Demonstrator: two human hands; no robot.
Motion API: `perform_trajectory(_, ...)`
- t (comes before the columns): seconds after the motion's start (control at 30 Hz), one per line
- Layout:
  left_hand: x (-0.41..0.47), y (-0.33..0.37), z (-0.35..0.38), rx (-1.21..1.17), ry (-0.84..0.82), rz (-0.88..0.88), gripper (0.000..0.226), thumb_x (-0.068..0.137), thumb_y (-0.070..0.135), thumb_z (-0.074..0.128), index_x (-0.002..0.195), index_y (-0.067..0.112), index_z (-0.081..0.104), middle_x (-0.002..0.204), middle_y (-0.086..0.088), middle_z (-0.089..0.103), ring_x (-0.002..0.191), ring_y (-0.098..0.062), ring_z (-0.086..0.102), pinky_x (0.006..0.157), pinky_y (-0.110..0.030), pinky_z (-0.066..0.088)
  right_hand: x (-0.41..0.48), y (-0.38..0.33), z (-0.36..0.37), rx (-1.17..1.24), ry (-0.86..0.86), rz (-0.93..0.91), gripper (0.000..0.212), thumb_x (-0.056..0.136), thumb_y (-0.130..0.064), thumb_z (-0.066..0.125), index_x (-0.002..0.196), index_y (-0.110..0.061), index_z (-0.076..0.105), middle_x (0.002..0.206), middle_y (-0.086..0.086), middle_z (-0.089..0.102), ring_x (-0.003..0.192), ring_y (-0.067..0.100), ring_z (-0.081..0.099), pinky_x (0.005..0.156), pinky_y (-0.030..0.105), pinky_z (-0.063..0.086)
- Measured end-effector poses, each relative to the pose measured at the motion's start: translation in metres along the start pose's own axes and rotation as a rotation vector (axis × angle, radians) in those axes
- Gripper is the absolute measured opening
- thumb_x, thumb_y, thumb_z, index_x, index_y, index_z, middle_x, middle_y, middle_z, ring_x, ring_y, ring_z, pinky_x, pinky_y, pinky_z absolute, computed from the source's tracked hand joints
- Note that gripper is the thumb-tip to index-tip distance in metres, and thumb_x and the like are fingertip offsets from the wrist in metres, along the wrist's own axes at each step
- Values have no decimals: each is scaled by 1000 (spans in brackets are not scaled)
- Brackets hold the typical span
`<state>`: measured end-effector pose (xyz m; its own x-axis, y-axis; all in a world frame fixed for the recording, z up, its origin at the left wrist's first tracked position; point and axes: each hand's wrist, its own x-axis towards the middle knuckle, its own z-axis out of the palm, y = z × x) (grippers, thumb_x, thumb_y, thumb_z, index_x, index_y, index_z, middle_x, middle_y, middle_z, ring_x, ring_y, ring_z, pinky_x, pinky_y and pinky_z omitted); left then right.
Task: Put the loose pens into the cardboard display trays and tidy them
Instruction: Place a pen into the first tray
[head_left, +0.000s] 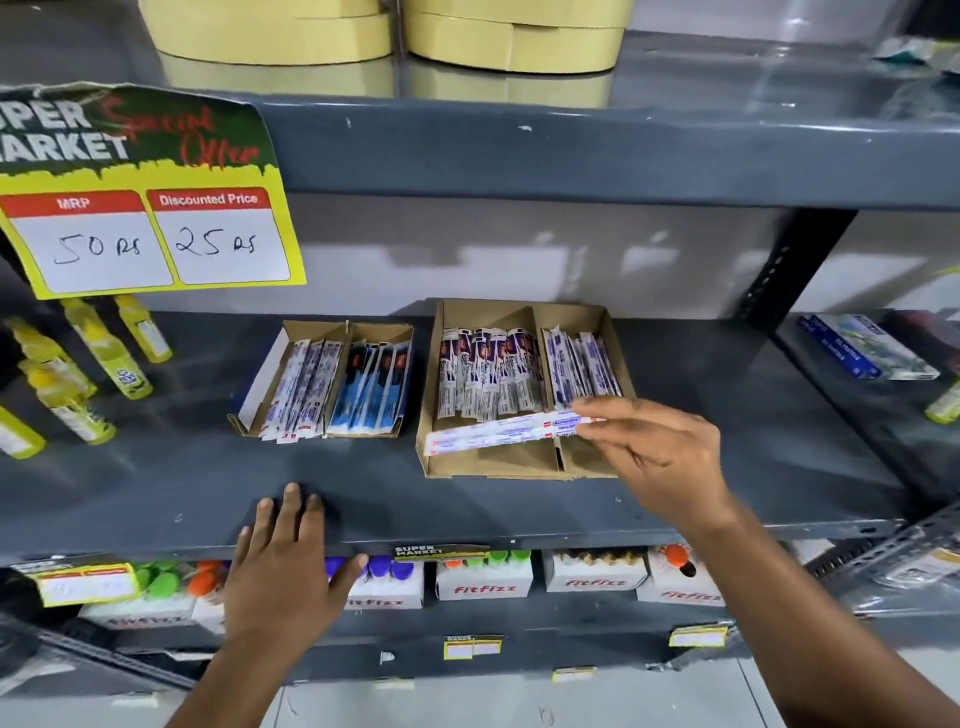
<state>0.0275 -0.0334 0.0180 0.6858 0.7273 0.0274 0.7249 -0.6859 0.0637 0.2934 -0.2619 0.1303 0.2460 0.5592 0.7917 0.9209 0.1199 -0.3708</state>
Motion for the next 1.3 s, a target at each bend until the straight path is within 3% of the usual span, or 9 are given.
perform_trajectory(0.1,0,0,0,11,-1,-1,83,77,66,54,138,10,45,151,-15,35,139,-38,30,109,-51,30,-6,-2,5,49,89,-89,3,77,4,72,78,5,74,97,16,70,95,18,70,86,30,57)
perform_trajectory(0.3,-1,0,1,-4,14,2,83,79,67,50,140,12,42,154,-13,31,141,-36,24,112,-49,26,-6,-8,7,38,91,-124,7,74,3,75,81,3,74,100,16,70,99,19,70,87,32,56)
perform_trajectory(0.5,1,-1,2,2,15,1,82,77,66,55,136,9,48,149,-15,38,137,-39,33,108,-52,32,-6,-10,9,-20,86,-147,8,72,4,77,80,1,74,99,13,70,97,17,70,83,30,57)
perform_trajectory(0.73,2,-1,-1,-1,-4,6,82,78,65,55,140,13,43,152,-13,33,140,-37,27,110,-50,29,-7,-11,14,-77,96,-116,8,80,-2,72,74,3,75,95,12,71,89,16,71,78,26,58)
perform_trajectory(0.9,1,-2,1,9,-9,6,83,66,63,71,129,10,56,141,-16,49,129,-42,44,100,-61,37,7,-17,29,-163,94,-128,9,82,-2,67,78,0,76,94,6,68,88,12,65,84,18,53)
perform_trajectory(1.07,2,10,-5,-8,-60,-28,94,77,68,52,149,17,21,160,-9,10,145,-36,6,114,-53,9,41,-30,76,-113,81,-150,10,86,-6,67,90,-4,76,93,11,70,83,19,67,79,27,55)
perform_trajectory(1.13,0,8,-6,-22,-63,-23,94,77,67,51,150,16,19,161,-9,8,145,-37,5,115,-53,10,59,-36,109,-107,64,-128,16,82,0,69,93,-8,77,92,8,71,78,22,68,72,34,57)
perform_trajectory(1.23,-5,1,-12,-54,-26,31,94,74,66,52,149,15,27,159,-11,17,143,-39,16,113,-54,21,88,-44,159,-228,-2,-93,29,76,0,66,94,-18,77,86,3,71,72,22,68,65,33,57)
perform_trajectory(1.3,-6,-7,-13,-66,-47,79,97,78,65,50,152,18,10,161,-8,0,146,-35,1,116,-50,10,104,-50,192,-348,-73,-86,30,71,-4,64,91,-22,77,77,1,69,65,25,66,57,33,55)
